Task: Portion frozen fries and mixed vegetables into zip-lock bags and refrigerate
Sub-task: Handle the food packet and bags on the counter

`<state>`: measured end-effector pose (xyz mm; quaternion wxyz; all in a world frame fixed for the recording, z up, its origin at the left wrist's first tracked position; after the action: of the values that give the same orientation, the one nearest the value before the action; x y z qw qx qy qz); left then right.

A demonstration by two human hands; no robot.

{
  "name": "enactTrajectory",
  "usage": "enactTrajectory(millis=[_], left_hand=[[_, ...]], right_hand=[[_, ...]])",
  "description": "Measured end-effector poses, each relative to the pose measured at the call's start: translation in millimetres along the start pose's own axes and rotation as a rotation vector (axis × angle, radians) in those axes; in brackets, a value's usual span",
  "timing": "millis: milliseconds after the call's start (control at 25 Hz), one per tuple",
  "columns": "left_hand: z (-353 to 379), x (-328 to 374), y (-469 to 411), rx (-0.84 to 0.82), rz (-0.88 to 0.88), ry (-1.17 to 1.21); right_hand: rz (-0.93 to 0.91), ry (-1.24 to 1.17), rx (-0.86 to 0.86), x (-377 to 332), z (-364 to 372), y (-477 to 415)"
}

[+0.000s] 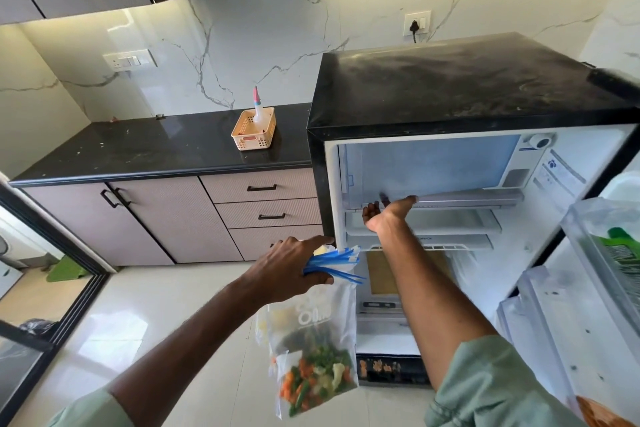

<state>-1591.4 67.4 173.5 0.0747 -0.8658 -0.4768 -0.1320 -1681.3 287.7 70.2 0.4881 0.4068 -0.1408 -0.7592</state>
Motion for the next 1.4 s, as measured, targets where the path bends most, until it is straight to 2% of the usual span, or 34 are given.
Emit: enactTrajectory(millis=[120,240,400,600,720,840,1040,1160,1360,1400], left_hand=[[6.0,-3.4,-3.2,-0.016,-0.008,0.007],[10.5,-2.6,-8.9,-0.025,-0.012,0.024],[12.7,3.4,-16.5,-0.025,0.015,0.051],[11.0,16.6,-32.2,0.019,0.035,0.066],[3.0,33.7,-43.2,0.055,0.061,0.102],[-7.6,49.7,-58.5,0.102,0.032,0.149],[-11.0,84.0,-79.0,0.146,0.009,0.231],[-11.7,106.3,-85.1,0.138,0.067,0.243],[-11.3,123.4,-97.3,0.160,0.090,0.244],[-11.6,124.3,-103.5,0.177,0.083,0.251]], right_hand=[[-0.041,0.012,0.002,-3.6,-13.8,-2.0],[-0.066,0.009,-0.065,-15.5,-34.8,2.0],[-0.134,0.055,-0.095,-37.7,-78.5,15.3],[-0.182,0.005,-0.161,-61.6,-136.7,29.6],[-0.212,0.011,-0.096,-64.7,-179.3,28.8],[-0.152,0.048,-0.071,-47.3,-212.1,28.5],[-0.088,0.047,-0.280,-44.5,-182.2,53.2],[-0.060,-0.076,-0.395,-60.0,-182.7,53.0],[-0.204,-0.409,-0.577,-82.9,-236.5,15.1],[-0.244,-0.384,-0.555,-88.3,-244.1,12.4]])
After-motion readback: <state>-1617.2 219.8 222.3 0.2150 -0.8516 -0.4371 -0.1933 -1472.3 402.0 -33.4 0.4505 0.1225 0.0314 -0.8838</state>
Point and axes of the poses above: each hand's wrist, its own y-axis away from the middle knuckle, its own z-axis out of the palm, x = y × z, the point moved 6 cm from there along -y, towards the middle knuckle, and after that the axes turned 13 degrees about -z, right-handed, at the moved point
